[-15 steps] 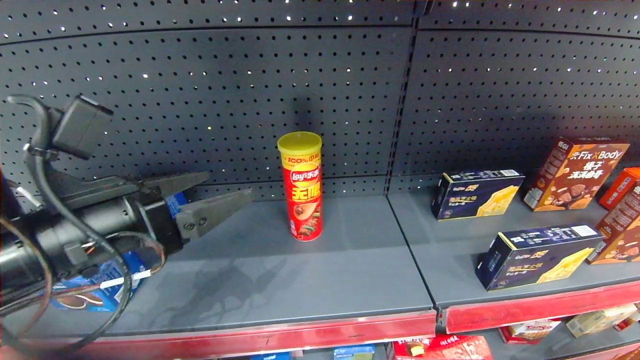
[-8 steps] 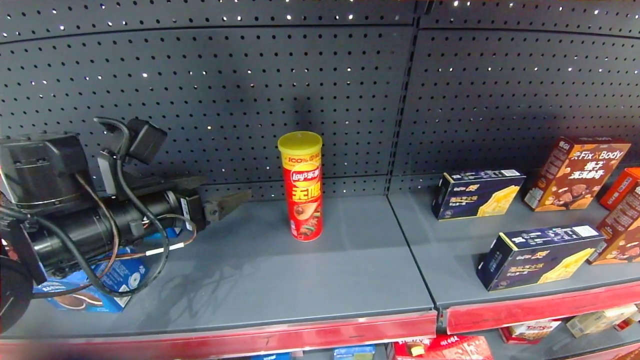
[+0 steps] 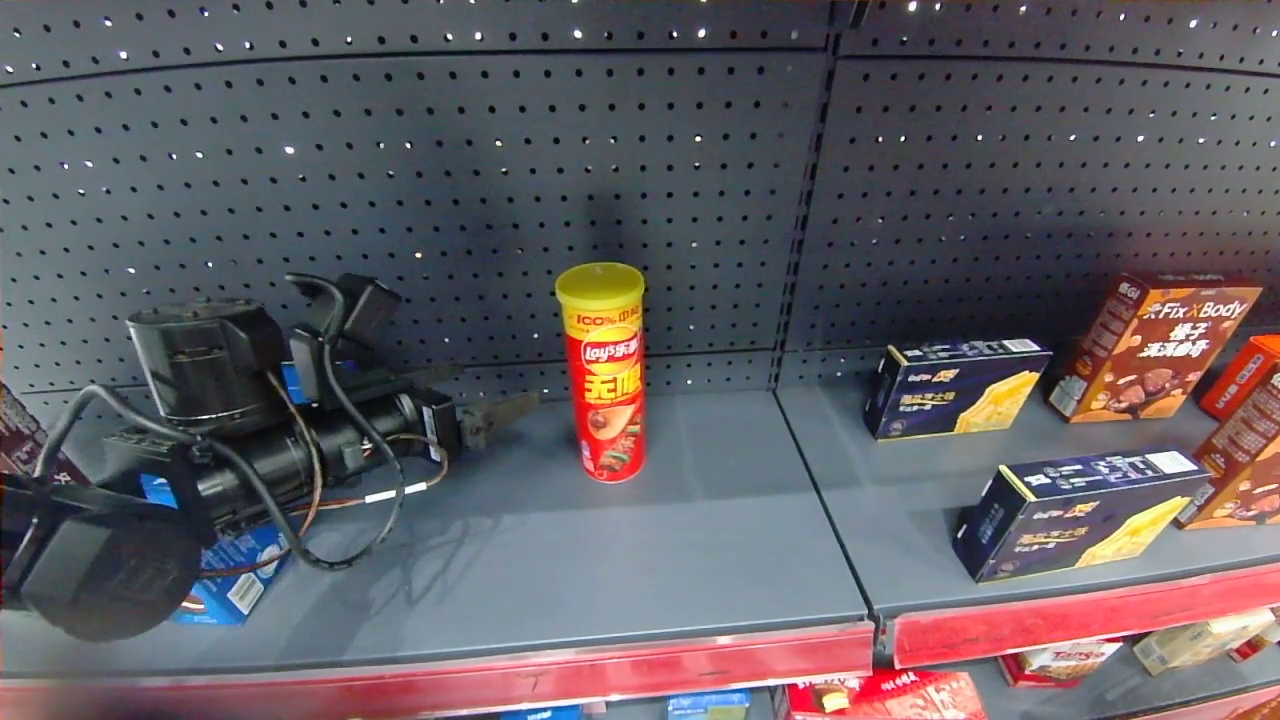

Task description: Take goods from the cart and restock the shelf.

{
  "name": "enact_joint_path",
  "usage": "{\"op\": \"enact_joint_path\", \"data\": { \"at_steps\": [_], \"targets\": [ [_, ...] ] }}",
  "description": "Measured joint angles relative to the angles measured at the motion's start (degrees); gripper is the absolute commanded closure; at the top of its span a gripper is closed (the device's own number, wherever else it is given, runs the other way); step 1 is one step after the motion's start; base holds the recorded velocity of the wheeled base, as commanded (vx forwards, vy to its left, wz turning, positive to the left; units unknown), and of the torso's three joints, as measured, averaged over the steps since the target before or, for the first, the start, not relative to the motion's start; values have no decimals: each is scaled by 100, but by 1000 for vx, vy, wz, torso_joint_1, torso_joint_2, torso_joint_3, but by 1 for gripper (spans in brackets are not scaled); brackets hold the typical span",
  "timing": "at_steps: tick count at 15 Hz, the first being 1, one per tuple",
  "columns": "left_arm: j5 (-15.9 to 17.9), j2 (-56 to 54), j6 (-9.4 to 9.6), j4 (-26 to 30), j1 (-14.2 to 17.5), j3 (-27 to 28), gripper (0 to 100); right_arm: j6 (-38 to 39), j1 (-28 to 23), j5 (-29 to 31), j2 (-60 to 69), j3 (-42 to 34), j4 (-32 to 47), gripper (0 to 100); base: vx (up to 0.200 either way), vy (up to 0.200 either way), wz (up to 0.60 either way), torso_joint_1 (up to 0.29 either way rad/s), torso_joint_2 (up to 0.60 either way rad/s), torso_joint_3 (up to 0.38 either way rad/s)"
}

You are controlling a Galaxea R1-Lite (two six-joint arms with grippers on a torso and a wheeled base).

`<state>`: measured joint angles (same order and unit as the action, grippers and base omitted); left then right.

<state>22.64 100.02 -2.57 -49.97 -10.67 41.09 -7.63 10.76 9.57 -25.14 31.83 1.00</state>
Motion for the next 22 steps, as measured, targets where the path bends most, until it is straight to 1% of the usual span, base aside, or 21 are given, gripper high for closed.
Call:
{"op": "enact_joint_path", "data": {
  "at_steps": [3,6,9,13,14,17,18,19,20,21,22],
  "targets": [
    [134,330,4,-11,-5,121,0,0,-7,2,0,-16,4,100,0,0,0,0,0,0],
    [443,612,1,-26,-2,418,0,0,0,0,0,-27,6,100,0,0,0,0,0,0],
    [700,863,-2,-178,-11,769,0,0,-2,-2,2,-30,4,100,0,0,0,0,0,0],
    [1357,1029,-16,-652,-5,863,0,2,-7,2,23,-38,6,100,0,0,0,0,0,0],
    [1486,1048,-60,-731,9,857,0,2,-7,0,23,-38,4,100,0,0,0,0,0,0],
    [1785,1080,-345,-1107,30,816,0,2,-7,2,26,-28,4,100,0,0,0,0,0,0],
    [1863,1084,-410,-1189,30,807,0,0,-7,0,28,-28,6,100,0,0,0,0,0,0],
    [2038,1091,-482,-1318,30,789,0,0,-7,2,30,-28,4,100,0,0,0,0,0,0],
    [2317,1108,-583,-1569,22,767,0,0,-7,0,33,-28,4,100,0,0,0,0,0,0],
    [2430,1156,-664,-1771,11,746,0,0,-7,2,30,-27,6,100,0,0,0,0,0,0],
    [2449,1215,-725,-1894,6,733,0,0,-7,2,30,-13,1,100,0,0,0,0,0,0]
  ]
}}
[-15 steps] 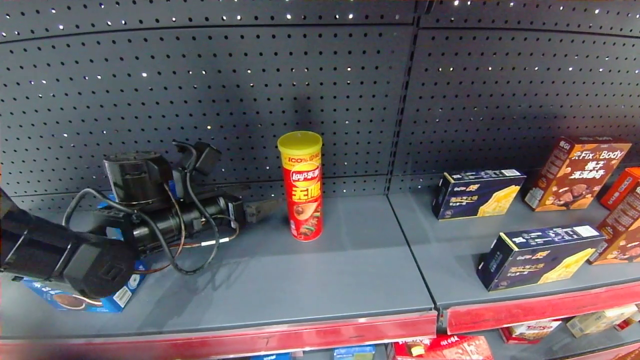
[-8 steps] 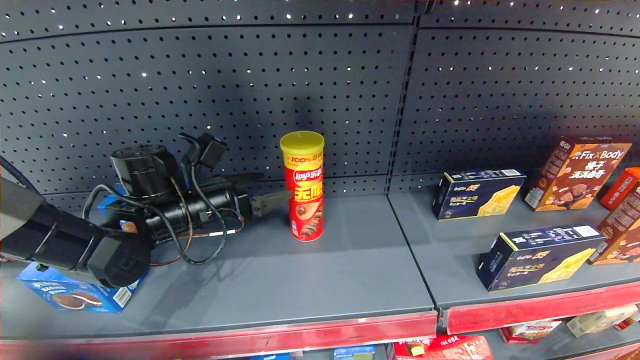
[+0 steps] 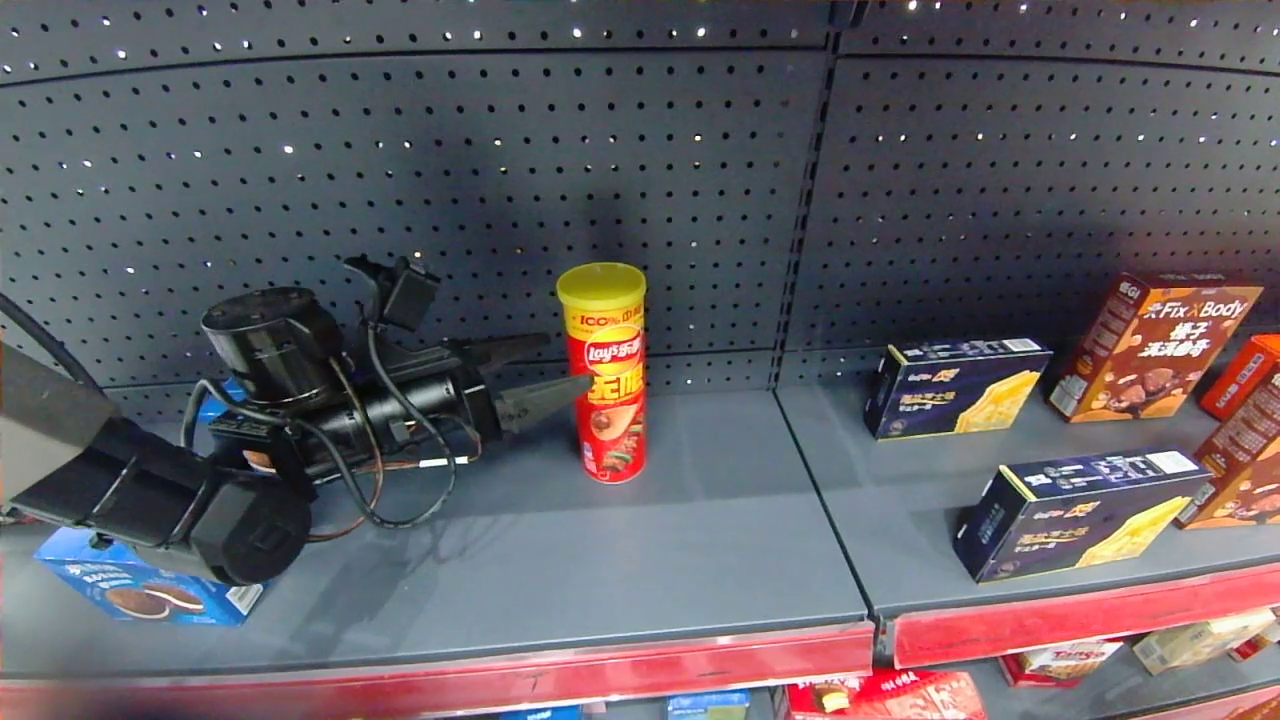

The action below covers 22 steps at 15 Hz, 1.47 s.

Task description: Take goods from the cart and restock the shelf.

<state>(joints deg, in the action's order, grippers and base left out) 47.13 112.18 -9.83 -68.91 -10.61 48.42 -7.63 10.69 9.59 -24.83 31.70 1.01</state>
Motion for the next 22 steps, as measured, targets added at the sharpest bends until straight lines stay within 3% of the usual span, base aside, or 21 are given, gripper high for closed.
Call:
{"op": "enact_joint_path", "data": {
  "at_steps": [5,12,22],
  "targets": [
    [235,436,-418,-936,-48,20,0,2,0,-2,2,-4,5,100,0,0,0,0,0,0],
    [418,858,-434,-1024,-46,240,0,-9,0,0,-9,-17,5,100,0,0,0,0,0,0],
    [429,1122,-440,-945,-144,535,0,-9,-35,69,2,-6,5,100,0,0,0,0,0,0]
  ]
}}
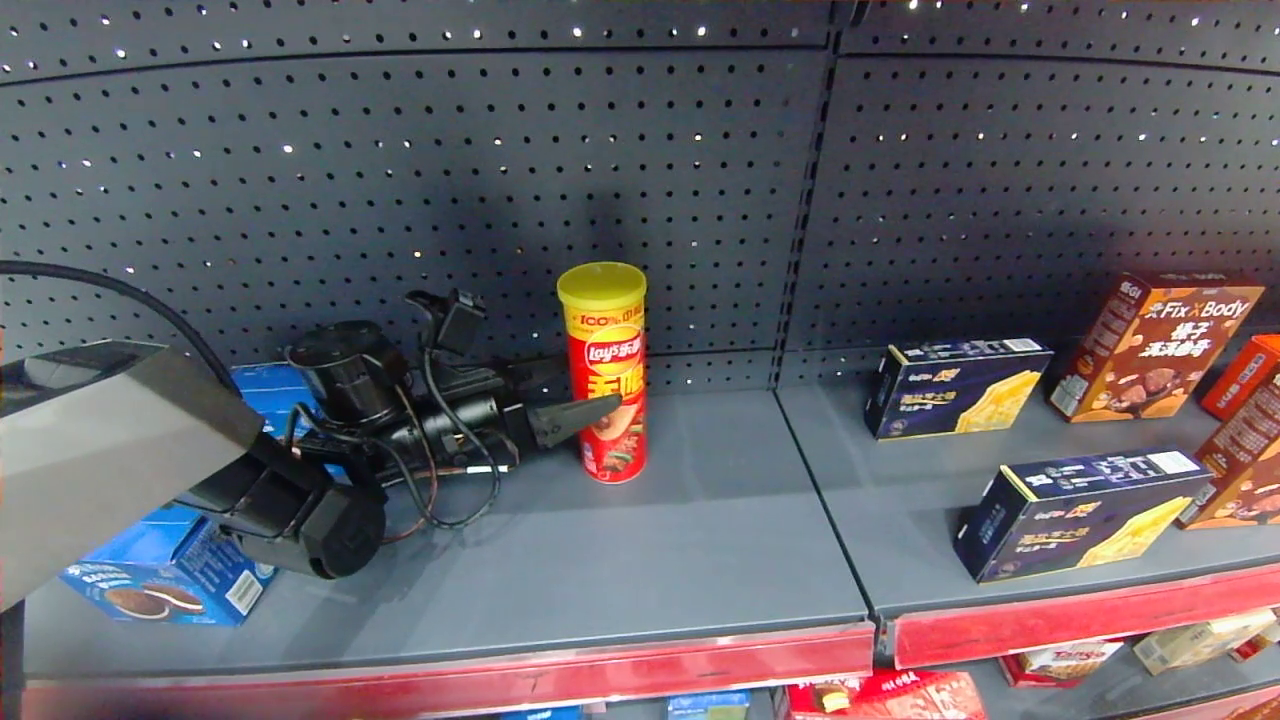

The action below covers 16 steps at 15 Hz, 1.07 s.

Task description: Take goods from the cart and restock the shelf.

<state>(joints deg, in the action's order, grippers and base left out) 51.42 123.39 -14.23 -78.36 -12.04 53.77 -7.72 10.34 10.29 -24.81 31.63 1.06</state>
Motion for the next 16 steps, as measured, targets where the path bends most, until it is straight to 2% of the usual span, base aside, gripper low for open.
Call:
{"op": "enact_joint_path", "data": {
  "at_steps": [8,15,16],
  "targets": [
    [-5,111,0,17,-173,24,0,-71,-87,-4,111,52,184,100,0,0,0,0,0,0],
    [-18,244,29,6,-184,6,0,-71,-207,-26,227,74,219,100,0,0,0,0,0,0],
    [-16,263,35,-6,-179,6,100,-71,-207,-26,229,74,219,100,0,0,0,0,0,0]
  ]
}}
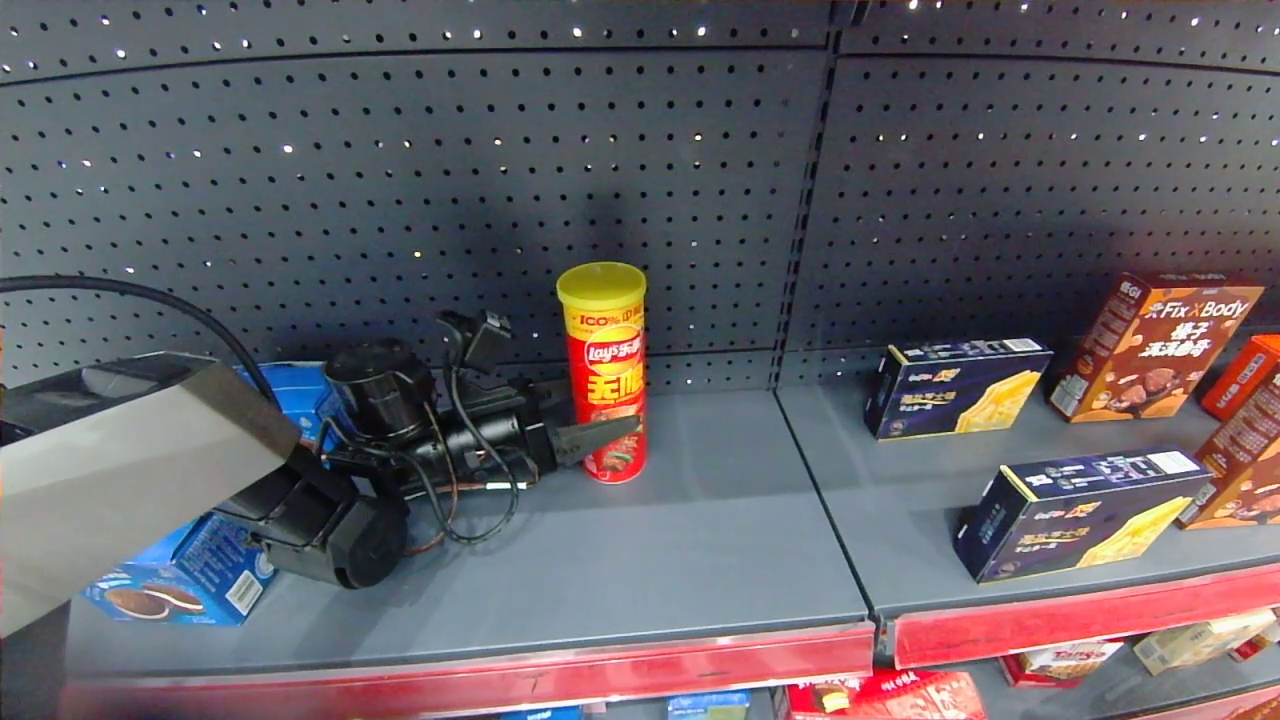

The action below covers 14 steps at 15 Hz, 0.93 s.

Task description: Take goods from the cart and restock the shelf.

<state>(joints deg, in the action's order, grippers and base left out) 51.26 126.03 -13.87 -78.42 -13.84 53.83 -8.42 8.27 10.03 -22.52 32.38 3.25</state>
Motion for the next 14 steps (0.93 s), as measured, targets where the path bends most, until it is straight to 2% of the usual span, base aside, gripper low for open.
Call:
{"op": "enact_joint_path", "data": {
  "at_steps": [8,11,14],
  "targets": [
    [-2,21,17,-60,-16,-80,100,2,-4,-11,9,0,-2,100,0,0,0,0,0,0],
    [-5,-95,61,-68,-18,-277,100,0,-2,-10,11,-9,-2,100,0,0,0,0,0,0],
    [0,-371,202,-126,-22,-660,100,2,-2,-11,9,-13,-2,100,0,0,0,0,0,0]
  ]
}}
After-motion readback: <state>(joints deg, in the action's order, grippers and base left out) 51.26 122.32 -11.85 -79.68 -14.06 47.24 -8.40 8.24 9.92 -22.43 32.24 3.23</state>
